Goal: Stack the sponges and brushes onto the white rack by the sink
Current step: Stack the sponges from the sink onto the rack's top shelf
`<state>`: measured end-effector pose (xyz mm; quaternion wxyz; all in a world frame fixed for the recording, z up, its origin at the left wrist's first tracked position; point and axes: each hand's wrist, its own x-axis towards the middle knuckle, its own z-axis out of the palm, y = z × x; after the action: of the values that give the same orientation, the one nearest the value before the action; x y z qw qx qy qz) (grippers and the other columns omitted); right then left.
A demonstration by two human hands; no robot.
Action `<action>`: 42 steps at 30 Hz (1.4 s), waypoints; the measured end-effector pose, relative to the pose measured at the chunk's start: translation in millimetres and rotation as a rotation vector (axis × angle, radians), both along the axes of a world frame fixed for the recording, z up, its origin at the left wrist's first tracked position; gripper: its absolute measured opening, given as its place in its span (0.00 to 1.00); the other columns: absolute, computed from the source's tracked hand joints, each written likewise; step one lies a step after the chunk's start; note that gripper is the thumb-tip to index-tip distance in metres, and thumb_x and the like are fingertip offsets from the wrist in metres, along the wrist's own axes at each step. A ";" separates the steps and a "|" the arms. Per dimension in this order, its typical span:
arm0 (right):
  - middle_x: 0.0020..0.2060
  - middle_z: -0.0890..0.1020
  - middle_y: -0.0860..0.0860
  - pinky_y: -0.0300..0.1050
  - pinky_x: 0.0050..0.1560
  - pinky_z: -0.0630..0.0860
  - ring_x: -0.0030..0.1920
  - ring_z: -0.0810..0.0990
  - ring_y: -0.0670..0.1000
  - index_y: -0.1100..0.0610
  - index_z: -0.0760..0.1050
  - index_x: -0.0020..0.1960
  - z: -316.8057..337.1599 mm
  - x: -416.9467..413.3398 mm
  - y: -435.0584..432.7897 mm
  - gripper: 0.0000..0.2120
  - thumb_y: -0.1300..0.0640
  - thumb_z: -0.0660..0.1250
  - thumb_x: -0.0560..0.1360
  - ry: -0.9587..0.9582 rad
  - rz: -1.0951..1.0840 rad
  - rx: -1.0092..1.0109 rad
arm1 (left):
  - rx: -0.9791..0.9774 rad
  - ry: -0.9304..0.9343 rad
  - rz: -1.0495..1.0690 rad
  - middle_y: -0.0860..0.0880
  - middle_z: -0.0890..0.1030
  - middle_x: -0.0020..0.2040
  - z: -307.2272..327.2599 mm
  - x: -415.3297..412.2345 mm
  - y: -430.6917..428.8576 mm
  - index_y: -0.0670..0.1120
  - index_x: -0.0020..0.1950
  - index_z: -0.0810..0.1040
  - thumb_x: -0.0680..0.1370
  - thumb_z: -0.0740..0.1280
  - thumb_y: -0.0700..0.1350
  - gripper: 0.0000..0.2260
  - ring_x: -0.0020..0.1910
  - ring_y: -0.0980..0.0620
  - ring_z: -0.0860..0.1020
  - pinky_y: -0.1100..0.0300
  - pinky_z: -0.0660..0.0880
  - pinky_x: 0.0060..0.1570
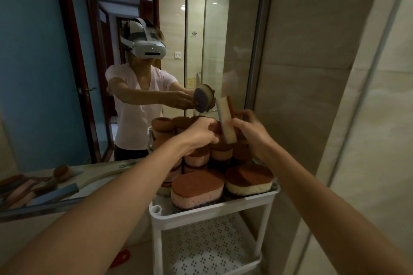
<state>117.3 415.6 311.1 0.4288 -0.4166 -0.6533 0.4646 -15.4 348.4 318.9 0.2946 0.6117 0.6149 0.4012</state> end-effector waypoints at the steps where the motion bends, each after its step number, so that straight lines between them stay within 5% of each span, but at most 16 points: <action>1: 0.52 0.74 0.52 0.45 0.42 0.77 0.47 0.76 0.51 0.52 0.67 0.61 -0.8 1.3 2.1 0.18 0.53 0.67 0.74 0.024 -0.015 0.011 | 0.031 0.043 0.024 0.40 0.78 0.60 -1.0 -0.8 1.7 0.39 0.63 0.74 0.75 0.60 0.29 0.18 0.61 0.45 0.76 0.52 0.73 0.63; 5: 0.62 0.74 0.52 0.50 0.57 0.75 0.60 0.74 0.55 0.53 0.67 0.65 -11.1 7.4 19.0 0.22 0.52 0.67 0.74 -0.175 -0.170 0.189 | 0.151 0.511 0.245 0.43 0.73 0.66 -14.6 -15.8 7.7 0.44 0.66 0.72 0.80 0.57 0.39 0.16 0.67 0.45 0.70 0.50 0.69 0.65; 9: 0.66 0.73 0.53 0.49 0.61 0.71 0.65 0.72 0.57 0.51 0.65 0.71 -25.9 5.6 33.2 0.25 0.47 0.64 0.76 -0.530 -0.230 0.255 | -0.198 0.946 0.197 0.46 0.52 0.78 -30.6 -29.8 6.0 0.56 0.76 0.55 0.81 0.46 0.58 0.23 0.77 0.41 0.45 0.37 0.39 0.71; 15: 0.70 0.68 0.54 0.58 0.65 0.69 0.66 0.69 0.61 0.42 0.66 0.69 -45.4 -11.9 41.6 0.26 0.34 0.55 0.74 -0.740 -0.193 0.161 | -0.355 0.793 0.186 0.43 0.45 0.78 -36.1 -29.4 1.7 0.62 0.76 0.48 0.80 0.41 0.62 0.24 0.76 0.37 0.43 0.36 0.40 0.71; 21: 0.73 0.59 0.57 0.57 0.69 0.60 0.72 0.58 0.62 0.46 0.62 0.72 -41.2 -13.5 35.1 0.21 0.45 0.47 0.81 -1.046 -0.179 0.193 | -0.341 0.795 0.209 0.42 0.46 0.78 -38.4 -26.7 3.6 0.61 0.76 0.49 0.80 0.41 0.60 0.23 0.76 0.37 0.44 0.36 0.40 0.71; 25: 0.71 0.61 0.58 0.58 0.70 0.61 0.70 0.61 0.62 0.52 0.63 0.71 -36.8 -17.6 28.8 0.22 0.47 0.44 0.82 -1.168 -0.191 0.237 | -0.342 0.796 0.218 0.42 0.46 0.78 -39.4 -27.6 3.0 0.61 0.76 0.49 0.80 0.40 0.60 0.23 0.76 0.37 0.44 0.36 0.41 0.71; 32: 0.73 0.62 0.58 0.58 0.73 0.54 0.74 0.56 0.60 0.53 0.64 0.70 -42.4 -14.4 24.4 0.22 0.50 0.43 0.81 -1.098 -0.062 0.323 | -0.269 0.596 0.241 0.43 0.54 0.78 -33.0 -40.8 12.1 0.56 0.76 0.52 0.80 0.46 0.59 0.24 0.76 0.40 0.52 0.38 0.46 0.73; 36: 0.63 0.73 0.61 0.57 0.67 0.65 0.65 0.69 0.62 0.60 0.71 0.62 -46.1 -24.1 -19.0 0.16 0.58 0.53 0.78 -0.789 -0.164 0.694 | -0.068 0.507 0.362 0.43 0.64 0.73 -22.0 -34.9 -14.7 0.49 0.74 0.59 0.80 0.53 0.46 0.22 0.74 0.41 0.60 0.42 0.46 0.73; 39: 0.61 0.73 0.60 0.53 0.63 0.70 0.62 0.71 0.61 0.61 0.72 0.63 -39.0 -42.4 -74.6 0.17 0.63 0.57 0.75 -0.541 -0.116 0.728 | 0.063 0.399 0.445 0.44 0.73 0.67 -17.8 -39.1 -50.5 0.47 0.68 0.70 0.79 0.55 0.42 0.17 0.68 0.43 0.68 0.47 0.60 0.71; 42: 0.55 0.77 0.59 0.46 0.52 0.70 0.54 0.76 0.57 0.62 0.76 0.57 -51.3 -65.2 -132.1 0.14 0.65 0.59 0.74 -0.324 -0.008 0.701 | 0.086 0.275 0.561 0.46 0.77 0.62 -30.3 -50.7 -102.7 0.46 0.61 0.76 0.79 0.55 0.40 0.15 0.61 0.47 0.74 0.59 0.69 0.58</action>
<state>52.1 283.5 259.8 0.4381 -0.3154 -0.8301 0.1397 -66.1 245.7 288.6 0.0603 0.4786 0.7762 0.4061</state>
